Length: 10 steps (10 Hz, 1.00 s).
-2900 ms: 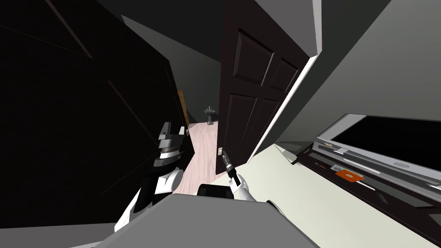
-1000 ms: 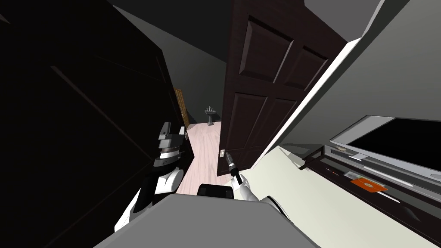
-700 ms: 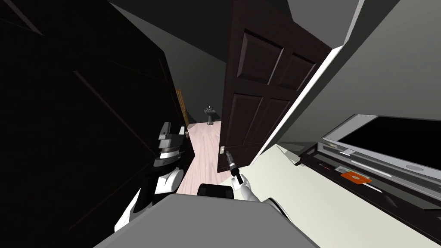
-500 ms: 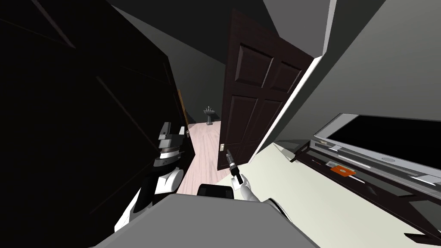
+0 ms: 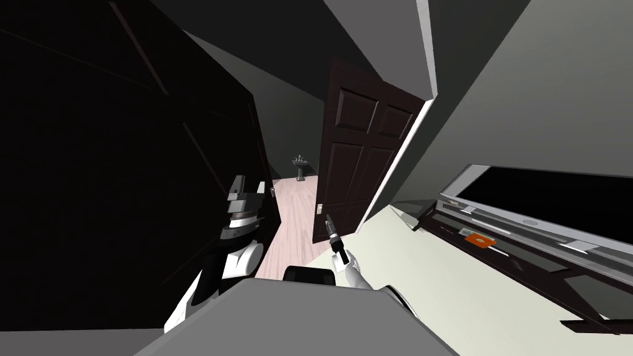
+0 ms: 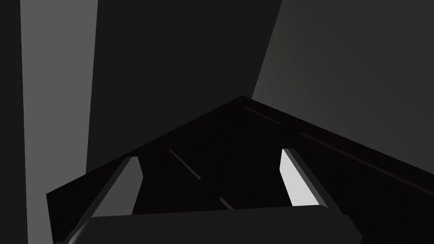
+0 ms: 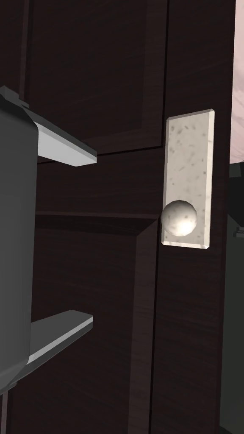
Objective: Push the door open
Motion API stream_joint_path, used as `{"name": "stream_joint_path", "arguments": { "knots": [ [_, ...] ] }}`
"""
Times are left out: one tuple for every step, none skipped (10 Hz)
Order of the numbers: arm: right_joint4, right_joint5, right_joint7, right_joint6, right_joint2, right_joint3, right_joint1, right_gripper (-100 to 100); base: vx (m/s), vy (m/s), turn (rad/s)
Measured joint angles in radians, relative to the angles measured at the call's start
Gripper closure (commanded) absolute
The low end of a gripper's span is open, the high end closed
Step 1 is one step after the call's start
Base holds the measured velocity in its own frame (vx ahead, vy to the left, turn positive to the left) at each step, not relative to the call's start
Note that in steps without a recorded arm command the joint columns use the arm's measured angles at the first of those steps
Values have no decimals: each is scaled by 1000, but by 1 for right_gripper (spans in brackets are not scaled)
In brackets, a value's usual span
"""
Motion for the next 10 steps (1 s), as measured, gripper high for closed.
{"name": "stream_joint_path", "arguments": {
  "knots": [
    [6, -1, 3, -4, -5, -2, -3, -100, 174, 46, 11],
    [8, -2, 5, -6, -8, -4, -3, -100, 178, 28, 18],
    [-8, -2, 6, -1, -11, -3, 5, -100, 197, 47, 28],
    [-6, -3, 7, -1, -10, -6, 4, -100, 189, 92, 28],
    [-4, -4, 9, -3, -7, -7, 3, -100, 166, 75, 14],
    [3, -5, 10, -6, 0, -10, -1, -100, 181, 72, 25],
    [9, -7, 13, -9, 10, -13, -5, -100, 82, 36, -7],
    [9, -7, 13, -11, 12, -13, -5, 100, -20, -4, -2],
    [9, -7, 13, -11, 11, -13, -6, 100, -33, -13, 17],
    [8, -7, 13, -9, 10, -13, -7, 100, -19, -11, 7]
  ]
}}
